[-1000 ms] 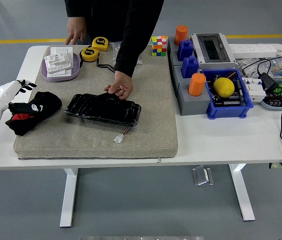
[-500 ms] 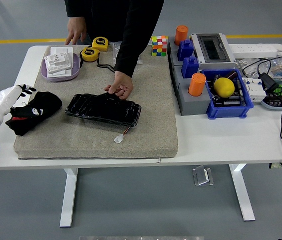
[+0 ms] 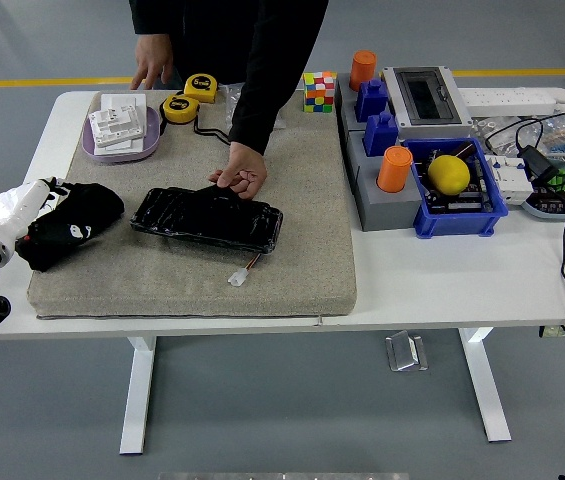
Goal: Pick the rag up,wipe the panel,place it on the desk
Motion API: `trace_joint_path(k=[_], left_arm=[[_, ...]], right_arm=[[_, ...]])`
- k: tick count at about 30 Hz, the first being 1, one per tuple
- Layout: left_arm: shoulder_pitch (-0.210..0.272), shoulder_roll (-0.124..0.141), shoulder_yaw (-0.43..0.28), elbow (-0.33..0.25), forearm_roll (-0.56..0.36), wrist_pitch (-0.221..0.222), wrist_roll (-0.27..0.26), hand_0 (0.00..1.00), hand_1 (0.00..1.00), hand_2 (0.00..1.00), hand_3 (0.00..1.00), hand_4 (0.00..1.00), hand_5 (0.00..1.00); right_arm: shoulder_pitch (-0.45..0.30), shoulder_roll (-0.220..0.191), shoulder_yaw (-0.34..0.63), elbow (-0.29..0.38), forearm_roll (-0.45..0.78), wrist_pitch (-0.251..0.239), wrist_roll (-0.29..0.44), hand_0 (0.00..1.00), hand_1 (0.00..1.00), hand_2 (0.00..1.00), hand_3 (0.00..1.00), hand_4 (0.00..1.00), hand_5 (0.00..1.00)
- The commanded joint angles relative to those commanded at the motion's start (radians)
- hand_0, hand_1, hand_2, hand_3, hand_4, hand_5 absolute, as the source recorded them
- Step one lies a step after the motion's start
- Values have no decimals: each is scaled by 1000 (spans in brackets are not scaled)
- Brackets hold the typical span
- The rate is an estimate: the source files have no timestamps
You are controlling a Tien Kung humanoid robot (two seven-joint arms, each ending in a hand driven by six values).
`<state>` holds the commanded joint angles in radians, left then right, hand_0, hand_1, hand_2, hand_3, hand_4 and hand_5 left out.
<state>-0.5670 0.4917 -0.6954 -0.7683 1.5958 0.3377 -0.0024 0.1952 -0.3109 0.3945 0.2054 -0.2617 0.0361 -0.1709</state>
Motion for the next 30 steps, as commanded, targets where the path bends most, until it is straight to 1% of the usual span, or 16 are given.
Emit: trace_joint_path(k=[1, 6, 7, 12, 13, 18, 19, 24, 25, 30], left_arm=[[0, -1, 1, 2, -3, 2, -1, 685, 751, 789, 803, 998, 497], [2, -3, 9, 13, -9, 16, -5, 685, 751, 789, 803, 998, 497], [3, -4, 13, 15, -10, 20, -5, 639, 732, 770, 799, 998, 423], [3, -7, 17, 22, -15, 35, -8, 639, 732, 770, 799, 998, 423], [3, -7, 18, 22, -17, 37, -9, 541, 667, 724, 786, 998, 315], [6, -9, 21, 27, -28, 46, -15, 541, 667, 724, 786, 998, 315], [7, -9, 22, 25, -27, 45, -15, 491, 616, 690, 756, 968, 276], [8, -12, 29, 31, -38, 50, -15, 491, 616, 690, 756, 968, 276], [9, -12, 29, 33, -36, 52, -15, 458, 526, 583, 615, 824, 139], [8, -13, 30, 31, -31, 54, -12, 458, 526, 583, 615, 824, 139]], right_arm=[[0, 0, 3, 0, 0, 0, 0, 787, 712, 723, 673, 998, 519], [-1, 0, 15, 0, 1, 0, 2, 787, 712, 723, 673, 998, 519], [-1, 0, 16, -1, 2, 0, 2, 787, 712, 723, 672, 998, 519], [-2, -2, 28, -2, -1, -1, 2, 787, 712, 723, 672, 998, 519], [-2, -2, 32, -2, -2, -1, 2, 786, 712, 723, 673, 998, 520], [0, -2, 40, -2, -4, -2, 3, 786, 712, 723, 673, 998, 520], [0, -2, 47, -2, -7, -2, 4, 785, 712, 723, 672, 998, 520], [-2, -2, 55, -3, -5, -2, 5, 785, 712, 723, 672, 998, 520], [-2, -2, 56, -3, -5, -2, 5, 785, 712, 723, 672, 998, 519], [-1, -3, 54, -3, -4, -2, 5, 785, 712, 723, 672, 998, 519]])
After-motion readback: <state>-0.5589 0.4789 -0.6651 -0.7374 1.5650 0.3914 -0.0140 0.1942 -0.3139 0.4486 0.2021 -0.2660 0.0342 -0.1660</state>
